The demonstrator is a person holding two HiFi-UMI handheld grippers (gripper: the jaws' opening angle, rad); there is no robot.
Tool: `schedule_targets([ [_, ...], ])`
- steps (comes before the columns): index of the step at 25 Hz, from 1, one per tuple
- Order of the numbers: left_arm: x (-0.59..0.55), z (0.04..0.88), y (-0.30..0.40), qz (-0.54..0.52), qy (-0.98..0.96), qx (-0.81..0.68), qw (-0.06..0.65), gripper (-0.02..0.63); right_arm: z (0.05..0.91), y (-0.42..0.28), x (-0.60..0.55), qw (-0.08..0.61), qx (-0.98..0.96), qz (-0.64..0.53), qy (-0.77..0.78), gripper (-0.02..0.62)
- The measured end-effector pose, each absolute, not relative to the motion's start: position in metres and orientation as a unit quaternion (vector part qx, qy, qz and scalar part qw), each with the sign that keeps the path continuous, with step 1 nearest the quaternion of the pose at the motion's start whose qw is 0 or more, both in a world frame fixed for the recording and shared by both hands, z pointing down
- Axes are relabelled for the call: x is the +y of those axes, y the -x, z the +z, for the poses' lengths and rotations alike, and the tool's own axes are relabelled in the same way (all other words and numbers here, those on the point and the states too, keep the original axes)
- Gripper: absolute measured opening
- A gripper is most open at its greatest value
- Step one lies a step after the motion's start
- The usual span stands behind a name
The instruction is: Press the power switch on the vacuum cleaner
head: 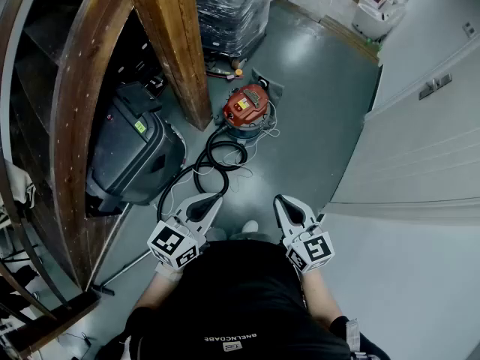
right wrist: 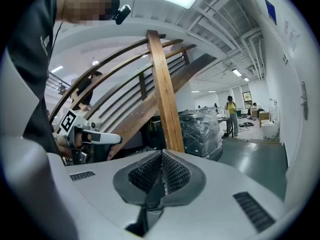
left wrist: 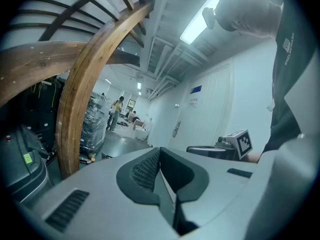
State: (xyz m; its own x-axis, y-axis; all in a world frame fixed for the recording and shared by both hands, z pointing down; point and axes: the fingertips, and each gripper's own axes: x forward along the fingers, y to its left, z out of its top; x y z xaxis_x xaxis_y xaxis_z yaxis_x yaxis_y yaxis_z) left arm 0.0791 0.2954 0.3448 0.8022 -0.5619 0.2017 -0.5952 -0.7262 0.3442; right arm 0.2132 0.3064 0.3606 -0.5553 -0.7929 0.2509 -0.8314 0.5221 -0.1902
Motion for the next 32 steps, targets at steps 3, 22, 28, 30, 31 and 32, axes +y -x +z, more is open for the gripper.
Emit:
schedule_targets([
  [3, 0.295, 0.347, -0.083, 0.041, -0.926, -0.318, 0.200, 0.015, 0.359, -0.218, 0.303, 0.064, -0.871, 0.145, -0.465, 0.028],
  [22, 0.302, 0.352, -0.152, 0.059, -0.922, -0.328, 0.199, 0.014, 0.368, -0.281, 0.300, 0.048, -0.881, 0.157, -0.444, 0.028],
  [28, 0.272, 0.363, -0.139, 0.057, -0.919, -0.329, 0.210, 0.015, 0.380, -0.272, 0.275, 0.054, -0.876, 0.171, -0.448, 0.028],
  [30, 0.254, 0.366, -0.134, 0.054, -0.919, -0.327, 0.214, 0.015, 0.382, -0.266, 0.259, 0.058, -0.873, 0.175, -0.452, 0.028],
  [31, 0.244, 0.367, -0.131, 0.052, -0.919, -0.326, 0.217, 0.014, 0.383, -0.262, 0.250, 0.060, -0.871, 0.176, -0.454, 0.028],
  [32, 0.234, 0.368, -0.127, 0.052, -0.919, -0.324, 0.220, 0.015, 0.383, -0.258, 0.241, 0.062, -0.870, 0.177, -0.455, 0.028],
])
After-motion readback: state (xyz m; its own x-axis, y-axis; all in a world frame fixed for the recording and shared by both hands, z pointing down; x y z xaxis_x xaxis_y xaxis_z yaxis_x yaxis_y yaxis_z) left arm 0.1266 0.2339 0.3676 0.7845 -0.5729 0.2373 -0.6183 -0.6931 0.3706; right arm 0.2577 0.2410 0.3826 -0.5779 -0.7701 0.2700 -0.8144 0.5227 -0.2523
